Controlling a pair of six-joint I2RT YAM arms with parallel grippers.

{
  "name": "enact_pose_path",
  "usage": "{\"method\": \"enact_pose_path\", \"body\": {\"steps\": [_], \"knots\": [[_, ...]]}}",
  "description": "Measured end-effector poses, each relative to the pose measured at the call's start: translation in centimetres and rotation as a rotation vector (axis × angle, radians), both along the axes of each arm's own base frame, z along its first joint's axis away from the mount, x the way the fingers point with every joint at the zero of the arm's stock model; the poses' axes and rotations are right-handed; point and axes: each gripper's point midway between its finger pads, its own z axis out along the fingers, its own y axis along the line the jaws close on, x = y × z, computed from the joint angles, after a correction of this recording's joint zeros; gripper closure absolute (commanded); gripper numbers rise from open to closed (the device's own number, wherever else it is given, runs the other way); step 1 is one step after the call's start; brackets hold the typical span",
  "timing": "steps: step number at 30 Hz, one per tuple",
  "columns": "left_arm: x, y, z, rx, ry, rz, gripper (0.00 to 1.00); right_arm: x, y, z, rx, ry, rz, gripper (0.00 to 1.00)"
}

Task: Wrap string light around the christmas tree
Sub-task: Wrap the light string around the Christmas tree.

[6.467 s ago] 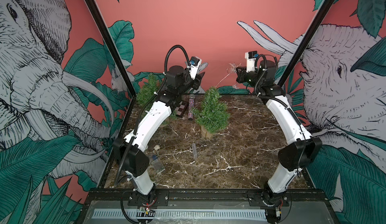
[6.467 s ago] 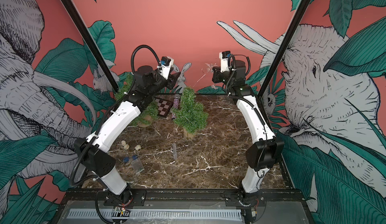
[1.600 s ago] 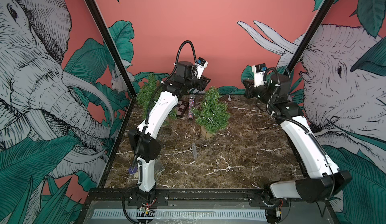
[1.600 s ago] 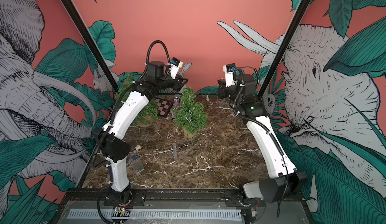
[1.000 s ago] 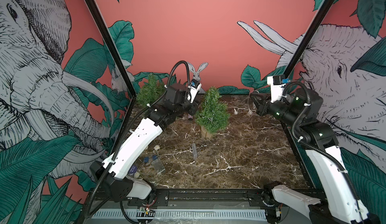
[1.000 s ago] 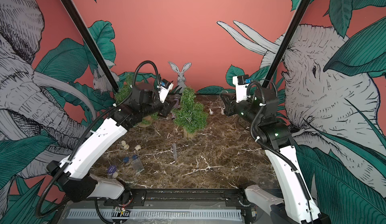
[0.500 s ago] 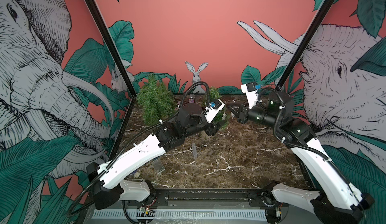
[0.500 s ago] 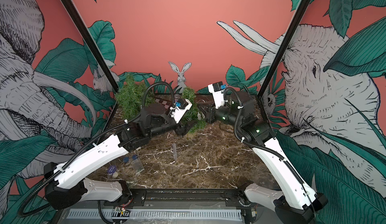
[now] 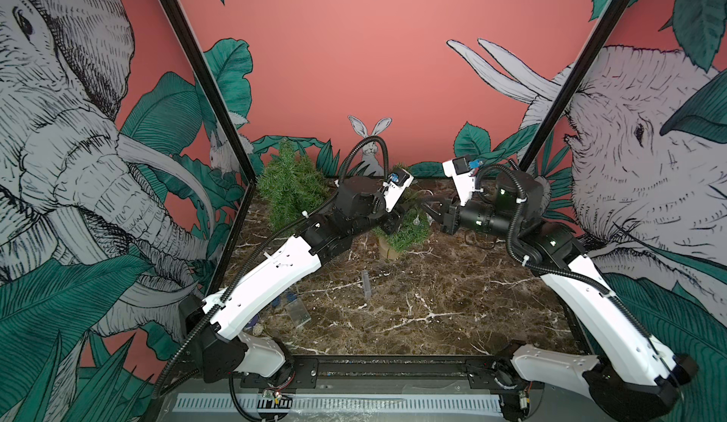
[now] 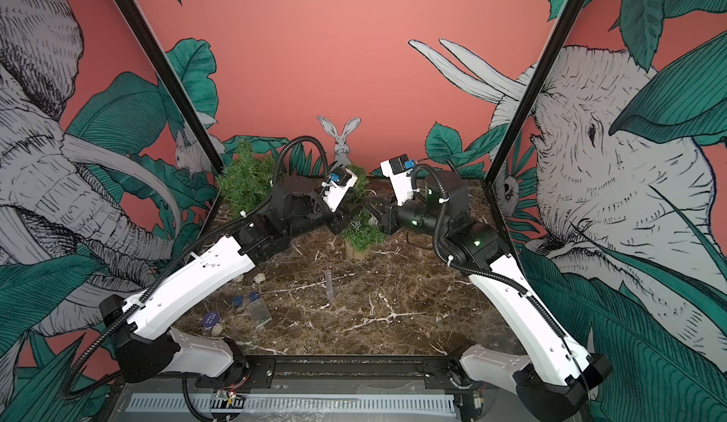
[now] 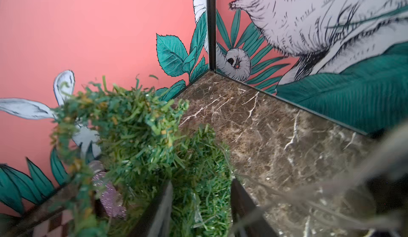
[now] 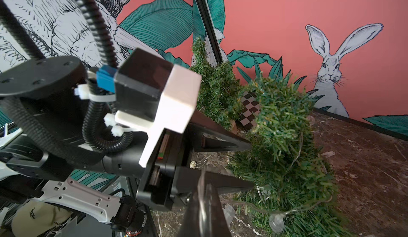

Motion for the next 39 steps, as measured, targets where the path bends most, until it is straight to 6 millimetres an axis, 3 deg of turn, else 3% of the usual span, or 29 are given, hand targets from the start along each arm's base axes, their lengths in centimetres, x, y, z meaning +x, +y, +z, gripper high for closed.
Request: {"method": "enact_pose_path", "body": {"steps": [5, 8, 12, 18, 22, 27, 33, 39], "knots": [[-0.2, -0.7, -0.1, 0.003, 0.011, -0.031, 0.97, 0.3, 0.3, -0.5, -0.015, -0.002, 0.005, 1.00], [-0.1, 0.0, -0.5, 0.015, 0.026, -0.022, 1.00, 0.4, 0.3, -0.6, -0.021, -0.004, 0.007, 0.89], [-0.2, 3.1, -0.8, 0.033, 0.052, 0.039, 1.00, 0.4, 0.3, -0.7, -0.032, -0.010, 0.007, 0.76], [0.3, 9.3, 1.5, 0.017, 0.029, 0.182, 1.00, 1.1, 0.6, -1.4, -0.050, -0.006, 0.002, 0.52], [3.1, 13.0, 1.8, 0.030, 0.044, 0.304, 1.00, 1.8, 0.5, -1.9, -0.058, 0.004, -0.009, 0.46], [7.5, 15.0, 2.5, 0.039, 0.057, 0.407, 1.00, 3.9, -1.2, -1.9, -0.049, 0.007, -0.079, 0.45], [11.6, 13.9, 5.7, 0.013, 0.007, 0.417, 1.00, 7.5, -4.7, -2.5, -0.069, 0.006, -0.233, 0.46], [15.7, 12.1, 7.5, 0.027, -0.056, 0.416, 1.00, 11.9, -4.5, -4.9, -0.164, 0.019, -0.305, 0.48]]}}
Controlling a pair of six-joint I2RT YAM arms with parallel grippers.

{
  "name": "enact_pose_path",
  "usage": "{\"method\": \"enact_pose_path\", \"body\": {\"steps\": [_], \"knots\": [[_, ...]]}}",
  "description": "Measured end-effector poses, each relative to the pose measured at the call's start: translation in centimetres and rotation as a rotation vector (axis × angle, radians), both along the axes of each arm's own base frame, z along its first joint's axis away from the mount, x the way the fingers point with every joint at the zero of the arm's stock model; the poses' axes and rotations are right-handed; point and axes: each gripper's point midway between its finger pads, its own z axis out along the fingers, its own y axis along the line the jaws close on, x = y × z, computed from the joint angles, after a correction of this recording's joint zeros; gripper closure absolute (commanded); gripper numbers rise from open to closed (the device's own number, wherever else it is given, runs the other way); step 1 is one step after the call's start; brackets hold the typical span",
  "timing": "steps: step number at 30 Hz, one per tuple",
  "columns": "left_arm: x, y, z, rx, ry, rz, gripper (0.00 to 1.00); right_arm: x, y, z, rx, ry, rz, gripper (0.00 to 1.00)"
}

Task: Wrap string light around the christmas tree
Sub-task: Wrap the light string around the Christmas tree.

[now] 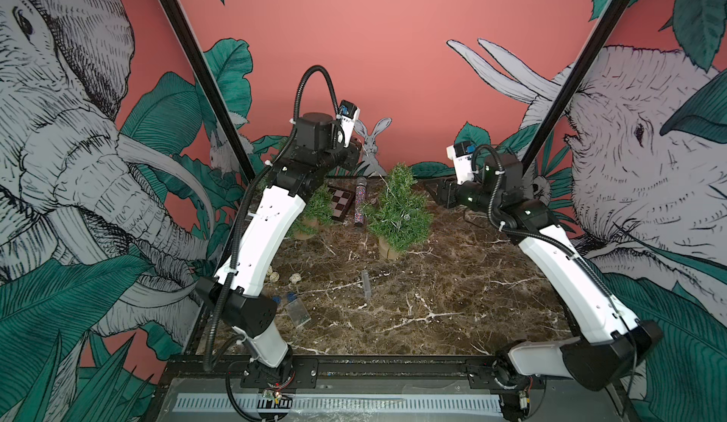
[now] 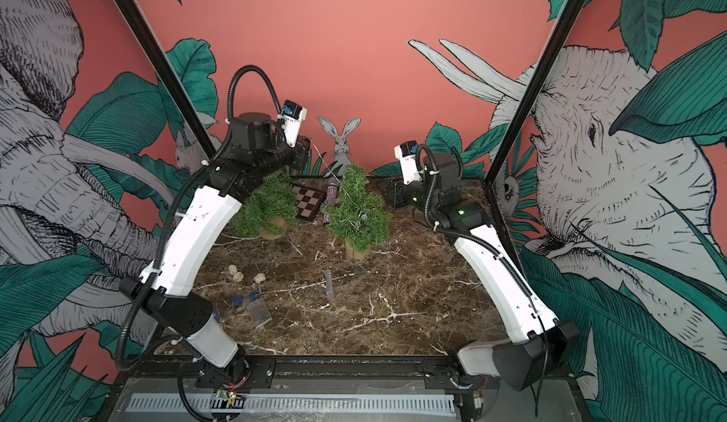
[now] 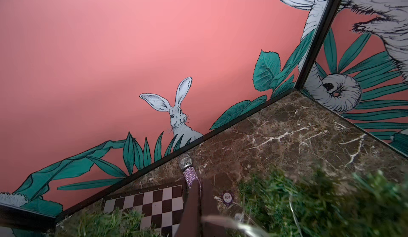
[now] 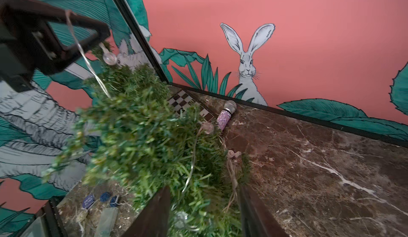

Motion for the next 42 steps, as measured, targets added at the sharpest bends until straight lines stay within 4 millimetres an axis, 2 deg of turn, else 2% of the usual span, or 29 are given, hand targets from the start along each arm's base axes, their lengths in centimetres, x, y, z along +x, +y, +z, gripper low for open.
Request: {"method": "enact_pose_path", "body": {"steps": [6, 10, 13, 15, 17, 20, 22, 25, 28, 33, 38, 42], "knots": [[4.1, -2.9, -0.8, 0.005, -0.029, -0.050, 1.00, 5.3, 0.5, -0.8, -0.090, -0.033, -0.067, 0.49], [6.8, -6.2, -2.2, -0.051, -0.042, -0.143, 1.00, 8.7, 1.3, -0.6, -0.122, -0.110, -0.063, 0.49], [8.4, -9.0, -3.7, -0.085, -0.045, -0.219, 1.00, 10.1, 1.6, -1.2, -0.135, -0.149, -0.052, 0.49], [9.0, -11.0, -5.0, -0.092, -0.045, -0.268, 1.00, 10.8, 1.1, -1.9, -0.125, -0.152, -0.063, 0.50], [9.0, -13.3, -6.3, -0.089, -0.047, -0.332, 1.00, 11.7, -0.2, -2.5, -0.098, -0.149, -0.094, 0.51], [7.7, -16.7, -8.2, -0.068, -0.044, -0.438, 0.98, 12.6, -2.3, -3.7, -0.073, -0.126, -0.140, 0.51], [6.6, -18.4, -8.9, -0.058, -0.040, -0.497, 0.88, 12.8, -3.5, -4.4, -0.073, -0.109, -0.164, 0.51], [4.9, -20.2, -8.9, -0.048, -0.050, -0.569, 0.65, 12.4, -4.0, -4.7, -0.064, -0.099, -0.175, 0.51], [4.5, -20.4, -8.6, -0.033, -0.070, -0.586, 0.51, 11.9, -3.9, -4.1, -0.050, -0.108, -0.172, 0.52], [5.4, -19.2, -8.8, 0.008, -0.079, -0.543, 0.42, 10.6, -4.1, -3.2, -0.008, -0.107, -0.174, 0.52], [6.4, -17.4, -8.8, 0.055, -0.080, -0.473, 0.40, 8.3, -4.4, -2.1, 0.029, -0.097, -0.179, 0.52], [5.9, -16.7, -8.4, 0.096, -0.084, -0.476, 0.37, 6.3, -4.3, -1.3, 0.043, -0.099, -0.169, 0.50]]}}
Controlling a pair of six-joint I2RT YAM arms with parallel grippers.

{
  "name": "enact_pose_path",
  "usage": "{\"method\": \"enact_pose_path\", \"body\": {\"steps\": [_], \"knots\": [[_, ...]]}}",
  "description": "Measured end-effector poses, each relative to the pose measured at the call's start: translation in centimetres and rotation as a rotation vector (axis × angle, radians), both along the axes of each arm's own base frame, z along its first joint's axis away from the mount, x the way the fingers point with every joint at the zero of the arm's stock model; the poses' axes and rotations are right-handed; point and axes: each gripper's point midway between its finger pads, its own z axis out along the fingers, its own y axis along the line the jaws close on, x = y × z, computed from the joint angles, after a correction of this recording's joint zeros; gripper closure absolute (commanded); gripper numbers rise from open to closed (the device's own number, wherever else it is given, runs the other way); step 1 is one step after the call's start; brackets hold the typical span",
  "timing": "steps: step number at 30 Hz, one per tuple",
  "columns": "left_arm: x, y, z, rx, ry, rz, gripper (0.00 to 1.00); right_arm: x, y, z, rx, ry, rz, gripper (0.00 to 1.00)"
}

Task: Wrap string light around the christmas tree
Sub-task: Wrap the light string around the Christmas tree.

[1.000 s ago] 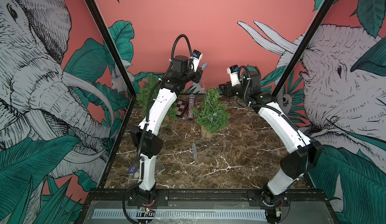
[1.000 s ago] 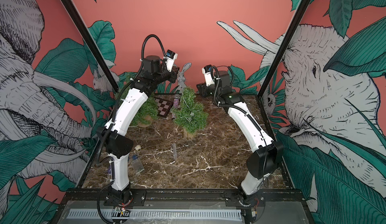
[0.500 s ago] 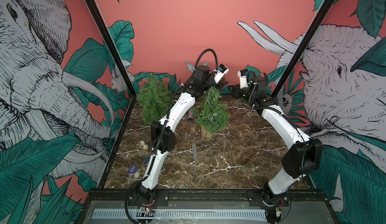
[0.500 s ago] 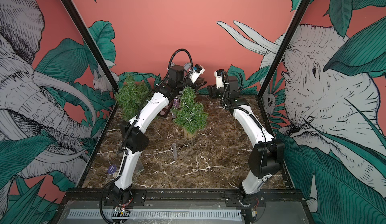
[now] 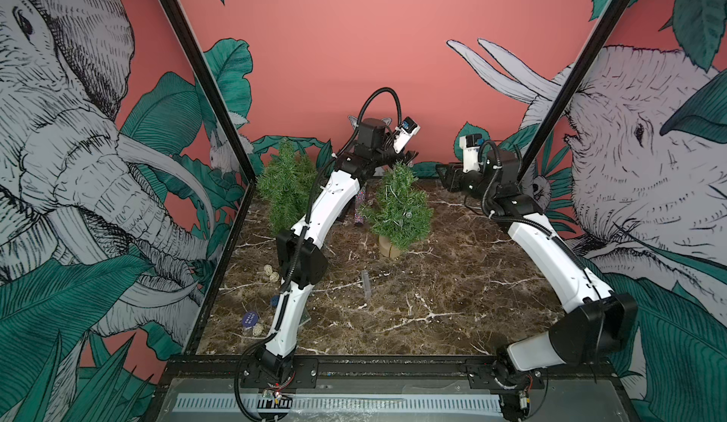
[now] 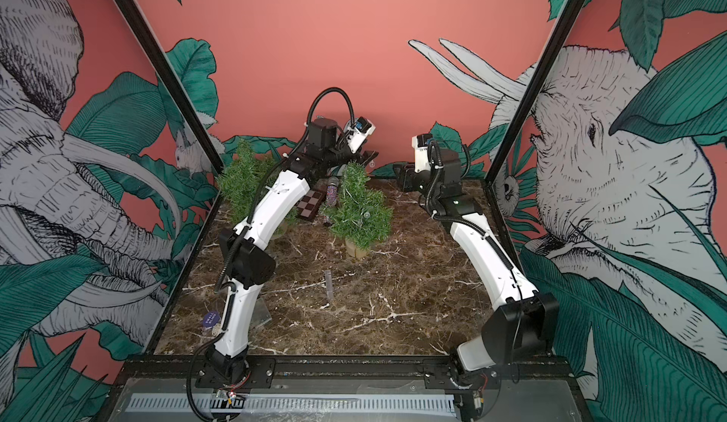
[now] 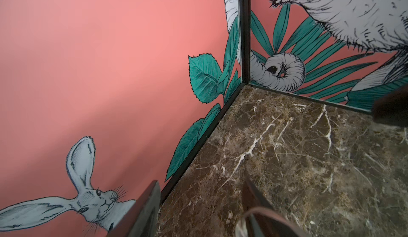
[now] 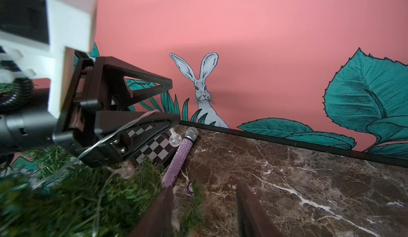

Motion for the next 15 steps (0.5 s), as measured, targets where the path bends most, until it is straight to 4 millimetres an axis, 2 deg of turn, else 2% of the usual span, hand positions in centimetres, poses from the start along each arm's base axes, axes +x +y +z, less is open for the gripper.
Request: {"method": "enact_pose_path", "body": {"steps": [3, 7, 12, 15], "knots": [[-1.1, 0.1, -0.4, 0.055, -0.003, -0.038, 0.34, -1.4, 1.0, 0.4, -0.006, -0.007, 0.032, 0.49], [-3.0, -0.2, -1.3, 0.156, -0.029, -0.091, 0.32, -2.2, 2.2, 0.5, -0.030, -0.023, 0.069, 0.47], [-4.4, -0.3, -1.9, 0.278, -0.118, -0.115, 0.28, -2.0, 2.6, -1.4, -0.074, -0.020, 0.096, 0.47], [-4.6, 0.1, -1.8, 0.331, -0.167, -0.107, 0.22, -1.8, 3.1, -2.6, -0.089, -0.014, 0.118, 0.44]]}}
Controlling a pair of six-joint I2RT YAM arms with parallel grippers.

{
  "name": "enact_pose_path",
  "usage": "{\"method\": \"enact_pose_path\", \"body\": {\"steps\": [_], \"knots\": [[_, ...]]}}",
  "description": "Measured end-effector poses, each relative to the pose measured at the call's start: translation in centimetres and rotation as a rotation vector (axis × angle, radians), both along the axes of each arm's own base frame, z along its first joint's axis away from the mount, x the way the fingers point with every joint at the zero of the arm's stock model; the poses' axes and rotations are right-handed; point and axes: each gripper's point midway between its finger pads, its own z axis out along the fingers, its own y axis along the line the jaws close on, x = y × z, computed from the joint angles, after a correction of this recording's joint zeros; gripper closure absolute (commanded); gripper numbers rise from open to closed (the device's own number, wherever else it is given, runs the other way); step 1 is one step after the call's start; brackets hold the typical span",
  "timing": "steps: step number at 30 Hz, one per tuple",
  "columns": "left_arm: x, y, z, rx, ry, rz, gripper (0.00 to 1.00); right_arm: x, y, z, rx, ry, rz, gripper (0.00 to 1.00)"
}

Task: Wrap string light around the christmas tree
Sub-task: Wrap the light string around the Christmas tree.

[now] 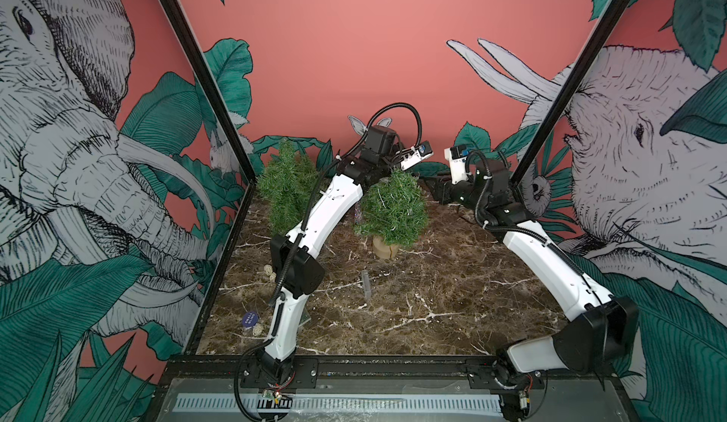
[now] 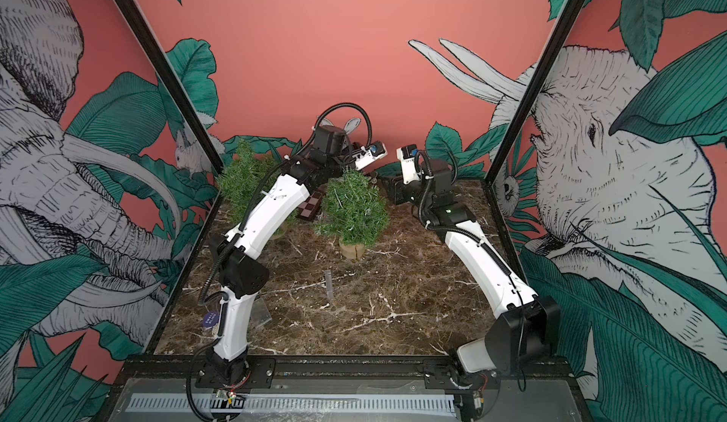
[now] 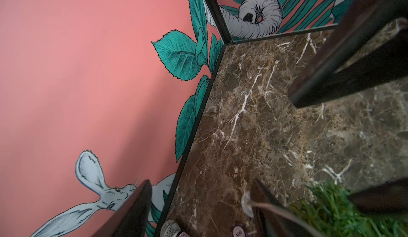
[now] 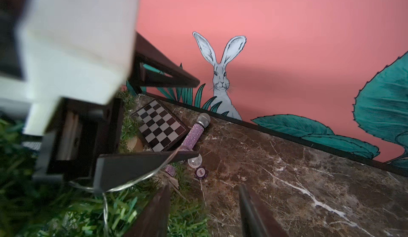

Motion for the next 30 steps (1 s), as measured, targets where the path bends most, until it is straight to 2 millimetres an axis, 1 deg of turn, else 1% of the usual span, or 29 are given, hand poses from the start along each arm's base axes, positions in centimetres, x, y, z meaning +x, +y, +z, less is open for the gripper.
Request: {"method": "enact_pose_path", "body": {"steps": [2, 4, 6, 8, 12, 16, 19, 23, 26, 30], "knots": [[0.3, 0.3, 0.2, 0.019, -0.029, 0.010, 0.15, -0.3, 0.6, -0.3, -0.003, 0.007, 0.019, 0.42], [0.6, 0.5, 0.3, 0.029, -0.048, 0.022, 0.11, -0.7, 1.3, -0.2, 0.003, 0.005, 0.034, 0.41], [0.9, 0.8, 0.2, 0.037, -0.054, 0.035, 0.11, -1.1, 1.6, -0.1, 0.011, 0.000, 0.037, 0.41], [1.2, 1.1, 0.3, 0.037, -0.058, 0.047, 0.11, -1.6, 1.5, -0.6, 0.013, 0.008, 0.032, 0.41], [1.3, 1.3, 0.4, 0.033, -0.059, 0.043, 0.12, -1.5, 1.4, -1.2, -0.008, 0.006, 0.024, 0.49], [1.1, 1.0, 0.4, 0.030, -0.058, 0.023, 0.12, -0.4, 1.3, -1.6, -0.074, -0.046, 0.011, 0.54], [1.0, 1.0, 0.1, 0.032, -0.055, 0.016, 0.12, 1.0, 1.0, -2.3, -0.151, -0.112, -0.012, 0.59], [1.0, 1.0, -0.3, 0.041, -0.049, 0.014, 0.12, 2.2, 0.7, -3.8, -0.236, -0.190, -0.030, 0.66], [1.0, 0.9, -0.3, 0.041, -0.050, 0.013, 0.12, 3.1, 0.9, -4.4, -0.266, -0.252, -0.028, 0.66], [1.1, 0.9, -0.2, 0.035, -0.056, 0.008, 0.12, 3.8, 2.2, -4.6, -0.284, -0.337, -0.005, 0.63]]}}
